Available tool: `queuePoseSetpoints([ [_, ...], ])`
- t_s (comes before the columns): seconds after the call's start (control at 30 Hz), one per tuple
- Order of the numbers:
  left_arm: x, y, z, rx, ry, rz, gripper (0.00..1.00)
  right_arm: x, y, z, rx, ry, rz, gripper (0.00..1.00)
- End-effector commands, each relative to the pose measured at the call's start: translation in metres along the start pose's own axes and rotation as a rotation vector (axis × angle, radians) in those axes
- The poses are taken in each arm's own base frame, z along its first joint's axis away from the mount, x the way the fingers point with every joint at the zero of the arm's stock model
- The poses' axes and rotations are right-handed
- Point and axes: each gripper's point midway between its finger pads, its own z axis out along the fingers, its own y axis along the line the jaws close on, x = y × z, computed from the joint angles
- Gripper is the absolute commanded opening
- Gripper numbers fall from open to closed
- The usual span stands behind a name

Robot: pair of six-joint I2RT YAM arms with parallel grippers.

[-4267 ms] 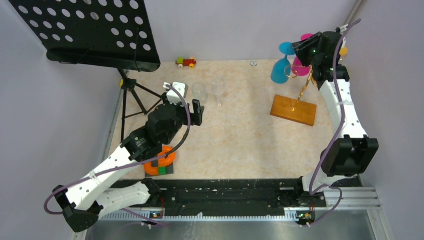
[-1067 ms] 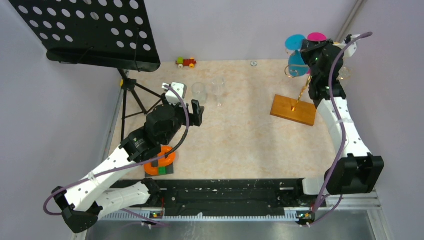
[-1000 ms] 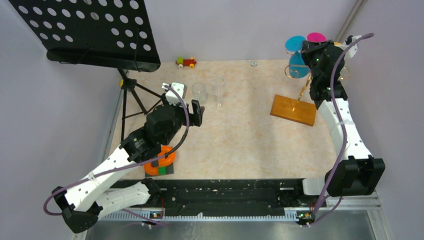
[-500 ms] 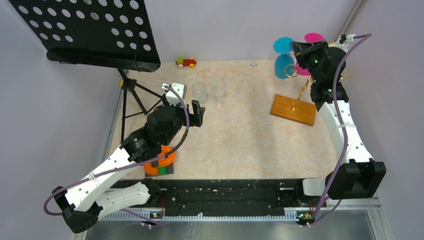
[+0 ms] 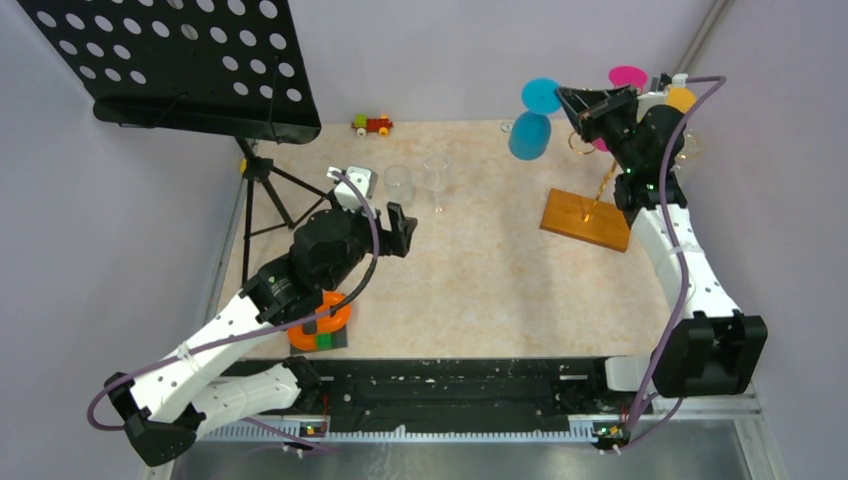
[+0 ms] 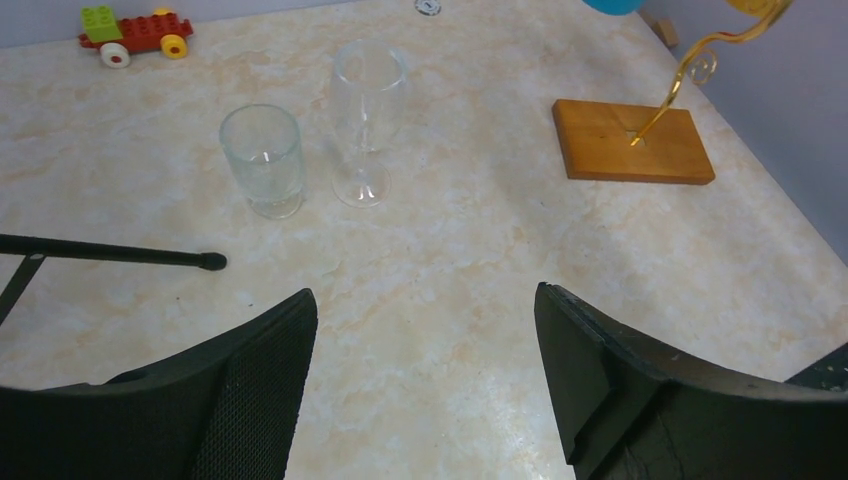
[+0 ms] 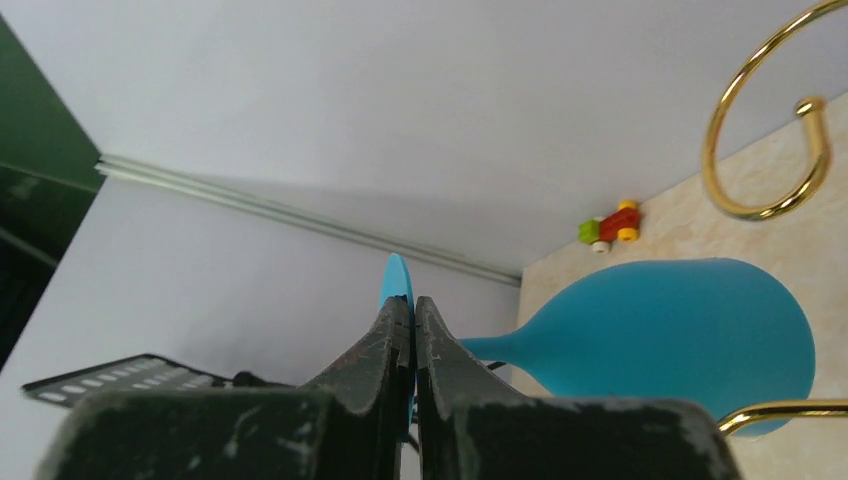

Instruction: Take the wine glass off the wine glass rack

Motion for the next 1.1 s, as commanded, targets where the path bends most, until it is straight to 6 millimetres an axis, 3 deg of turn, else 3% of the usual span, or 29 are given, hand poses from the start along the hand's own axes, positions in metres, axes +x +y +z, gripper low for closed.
queuePoseSetpoints([
  [0.0, -0.035, -0.033, -0.007, 0.163, -0.084, -0.078, 0.84, 0.013, 0.075, -0.039, -0.241, 0.083, 0.056, 0.00],
  [0.2, -0.064, -0.087, -0.012, 0.407, -0.106, -0.199, 0.85, 0.023, 0.122, -0.084, -0.385, 0.139, 0.125, 0.00],
  [0.37, -0.093, -0.125, -0.020, 0.596, -0.096, -0.412, 0.85, 0.028, 0.146, -0.120, -0.485, 0.184, 0.278, 0.00],
  [0.63, -0.135, -0.136, -0.012, 0.805, -0.133, -0.691, 0.85, 0.034, 0.161, -0.155, -0.593, 0.262, 0.444, 0.00],
  [0.93, -0.146, -0.148, -0.001, 0.853, -0.109, -0.703, 0.77, 0.037, 0.173, -0.180, -0.661, 0.303, 0.486, 0.00],
  [1.07, -0.157, -0.153, -0.012, 0.919, -0.135, -0.708, 0.76, 0.041, 0.172, -0.181, -0.659, 0.329, 0.492, 0.00],
])
